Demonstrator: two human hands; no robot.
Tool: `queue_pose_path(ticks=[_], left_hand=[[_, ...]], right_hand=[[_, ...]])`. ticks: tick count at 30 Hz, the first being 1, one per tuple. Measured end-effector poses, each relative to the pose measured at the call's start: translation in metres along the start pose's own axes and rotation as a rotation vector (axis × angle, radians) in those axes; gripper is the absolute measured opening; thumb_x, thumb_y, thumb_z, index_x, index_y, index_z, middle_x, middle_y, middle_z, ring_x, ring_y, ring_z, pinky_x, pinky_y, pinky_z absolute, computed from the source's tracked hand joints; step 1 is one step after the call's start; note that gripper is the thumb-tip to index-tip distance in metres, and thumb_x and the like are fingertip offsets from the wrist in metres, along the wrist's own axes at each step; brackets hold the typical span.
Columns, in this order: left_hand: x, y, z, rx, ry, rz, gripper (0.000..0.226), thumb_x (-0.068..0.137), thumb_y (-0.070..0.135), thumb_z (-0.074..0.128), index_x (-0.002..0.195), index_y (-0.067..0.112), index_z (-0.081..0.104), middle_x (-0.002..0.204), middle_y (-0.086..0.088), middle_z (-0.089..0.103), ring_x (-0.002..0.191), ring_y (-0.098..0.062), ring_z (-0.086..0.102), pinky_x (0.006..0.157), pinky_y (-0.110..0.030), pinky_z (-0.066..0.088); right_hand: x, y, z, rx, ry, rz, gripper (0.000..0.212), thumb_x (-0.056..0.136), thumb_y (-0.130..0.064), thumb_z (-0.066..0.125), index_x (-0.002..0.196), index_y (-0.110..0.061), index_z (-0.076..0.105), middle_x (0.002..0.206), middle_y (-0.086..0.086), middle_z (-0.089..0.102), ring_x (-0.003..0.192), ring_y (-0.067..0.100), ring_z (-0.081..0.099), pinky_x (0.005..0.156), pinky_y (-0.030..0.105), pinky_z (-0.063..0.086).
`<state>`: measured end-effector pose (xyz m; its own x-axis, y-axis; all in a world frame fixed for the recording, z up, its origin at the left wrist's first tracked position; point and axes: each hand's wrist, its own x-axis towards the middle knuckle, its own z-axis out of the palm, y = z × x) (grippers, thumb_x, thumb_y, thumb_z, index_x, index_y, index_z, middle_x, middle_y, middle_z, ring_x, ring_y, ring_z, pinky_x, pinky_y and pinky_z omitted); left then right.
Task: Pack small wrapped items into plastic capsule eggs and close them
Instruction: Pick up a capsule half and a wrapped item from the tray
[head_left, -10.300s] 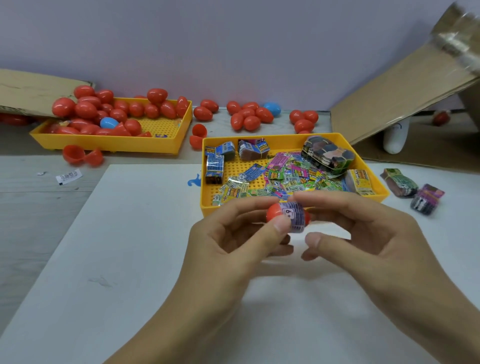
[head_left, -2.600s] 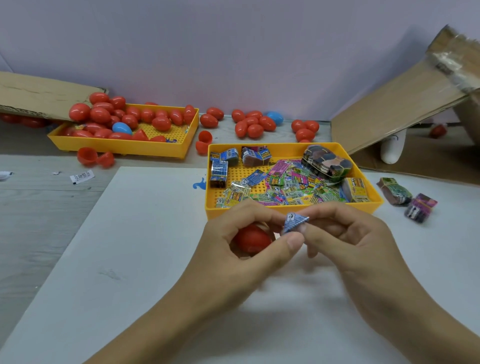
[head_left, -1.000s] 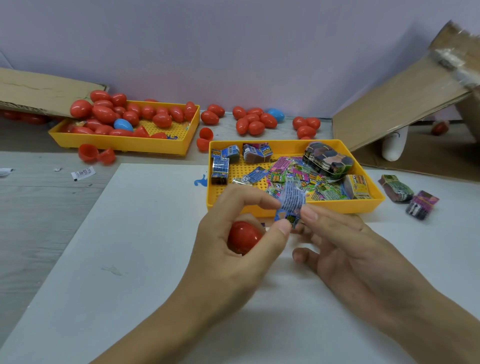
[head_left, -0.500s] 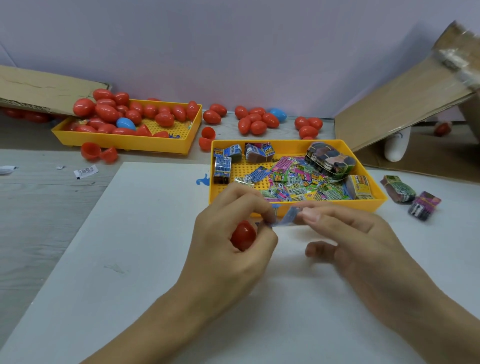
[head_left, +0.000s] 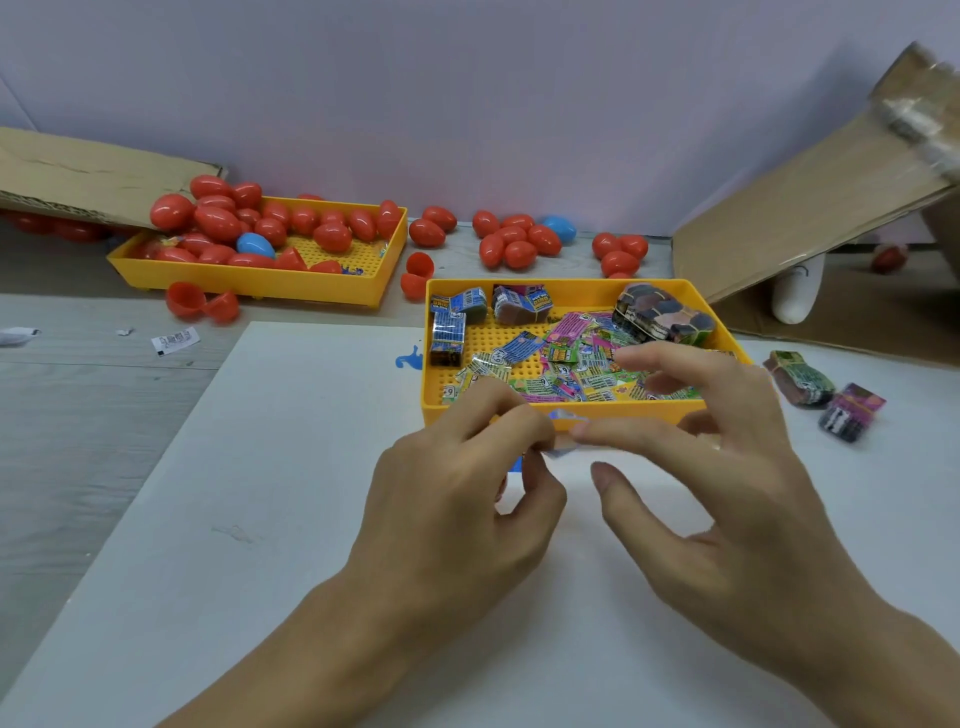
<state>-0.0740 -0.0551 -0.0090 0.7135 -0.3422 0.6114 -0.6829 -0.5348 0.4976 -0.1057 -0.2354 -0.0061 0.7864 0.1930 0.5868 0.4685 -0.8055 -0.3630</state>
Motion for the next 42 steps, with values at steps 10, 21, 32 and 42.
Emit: queue_pose_path(ticks=[10,21,32,42], left_hand=[[-0.002,0.003,-0.001,0.065,-0.145,0.120,0.011,0.083,0.023,0.057,0.087,0.021,0.067,0.093,0.005,0.060,0.061,-0.014,0.053,0.044,-0.035,0.047],[0.008,-0.006,0.006,-0.902,0.009,-0.510,0.035,0.073,-0.003,0.049,0.101,0.018,0.045,0.091,-0.015,0.062,0.071,-0.018,0.069,0.068,-0.022,0.055],[0.000,-0.007,0.010,-0.668,0.030,-0.367,0.031,0.073,0.003,0.071,0.096,0.020,0.058,0.091,0.008,0.068,0.085,-0.020,0.070,0.073,-0.031,0.060],[-0.001,-0.009,0.011,-0.578,-0.036,-0.261,0.038,0.076,-0.001,0.069,0.104,0.023,0.066,0.098,0.004,0.064,0.091,-0.024,0.067,0.071,-0.022,0.056]], right_hand=[[0.001,0.010,-0.001,-0.103,-0.192,-0.050,0.014,0.086,-0.033,0.067,0.093,-0.029,0.078,0.122,-0.004,0.061,0.111,0.022,0.050,0.075,0.030,0.044],[0.004,0.003,-0.002,0.572,-0.069,0.307,0.025,0.084,-0.032,0.076,0.074,-0.010,0.072,0.078,0.003,0.066,0.076,0.018,0.060,0.058,0.028,0.044],[0.003,0.000,0.000,0.647,-0.022,0.321,0.005,0.078,-0.023,0.075,0.073,-0.024,0.074,0.079,-0.001,0.066,0.073,0.017,0.059,0.054,0.030,0.042],[0.003,0.002,0.002,0.671,0.006,0.319,0.011,0.071,-0.028,0.081,0.078,-0.036,0.077,0.091,-0.008,0.067,0.071,0.017,0.061,0.052,0.036,0.044]])
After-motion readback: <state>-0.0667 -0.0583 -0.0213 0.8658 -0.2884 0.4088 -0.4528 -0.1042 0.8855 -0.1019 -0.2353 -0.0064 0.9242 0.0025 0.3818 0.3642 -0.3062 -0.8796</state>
